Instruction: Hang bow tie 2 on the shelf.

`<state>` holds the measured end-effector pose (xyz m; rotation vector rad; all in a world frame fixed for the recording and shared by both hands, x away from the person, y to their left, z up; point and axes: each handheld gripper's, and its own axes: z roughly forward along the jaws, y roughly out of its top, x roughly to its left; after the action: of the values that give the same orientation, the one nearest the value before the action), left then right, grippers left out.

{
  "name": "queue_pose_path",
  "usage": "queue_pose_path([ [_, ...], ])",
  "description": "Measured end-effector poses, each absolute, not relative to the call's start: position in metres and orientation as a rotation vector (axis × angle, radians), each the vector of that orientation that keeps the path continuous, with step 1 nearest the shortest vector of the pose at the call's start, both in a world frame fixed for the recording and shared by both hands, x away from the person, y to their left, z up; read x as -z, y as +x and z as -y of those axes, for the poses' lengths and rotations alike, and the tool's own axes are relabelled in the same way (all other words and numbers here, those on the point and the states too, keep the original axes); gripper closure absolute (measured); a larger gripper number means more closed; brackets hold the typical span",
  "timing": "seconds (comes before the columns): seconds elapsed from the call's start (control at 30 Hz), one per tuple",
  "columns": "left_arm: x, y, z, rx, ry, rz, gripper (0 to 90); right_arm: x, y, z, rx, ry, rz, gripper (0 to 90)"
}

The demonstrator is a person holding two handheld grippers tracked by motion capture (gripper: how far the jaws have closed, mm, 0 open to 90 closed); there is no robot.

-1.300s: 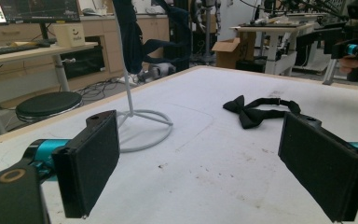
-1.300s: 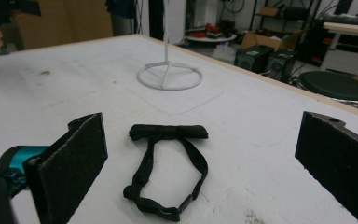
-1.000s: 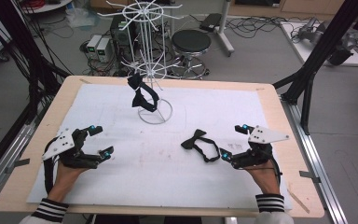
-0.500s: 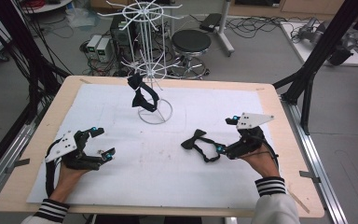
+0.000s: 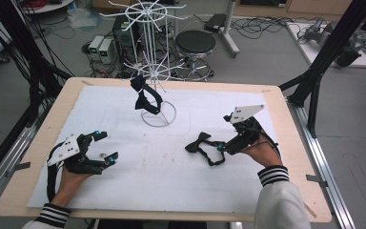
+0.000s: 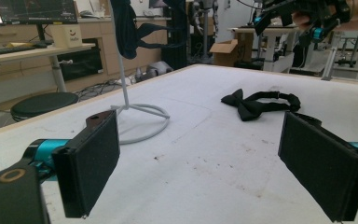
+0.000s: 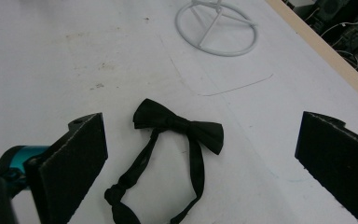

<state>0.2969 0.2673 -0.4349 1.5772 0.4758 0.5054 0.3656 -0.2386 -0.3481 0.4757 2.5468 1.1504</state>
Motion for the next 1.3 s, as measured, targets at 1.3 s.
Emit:
queue_pose_path([
  [1.3,0.437,0.297,-0.268,-0.492,1.583,-0.477,13.1,0.376,0.423,0.161,-0.672,0.053,-2.825,7.0],
])
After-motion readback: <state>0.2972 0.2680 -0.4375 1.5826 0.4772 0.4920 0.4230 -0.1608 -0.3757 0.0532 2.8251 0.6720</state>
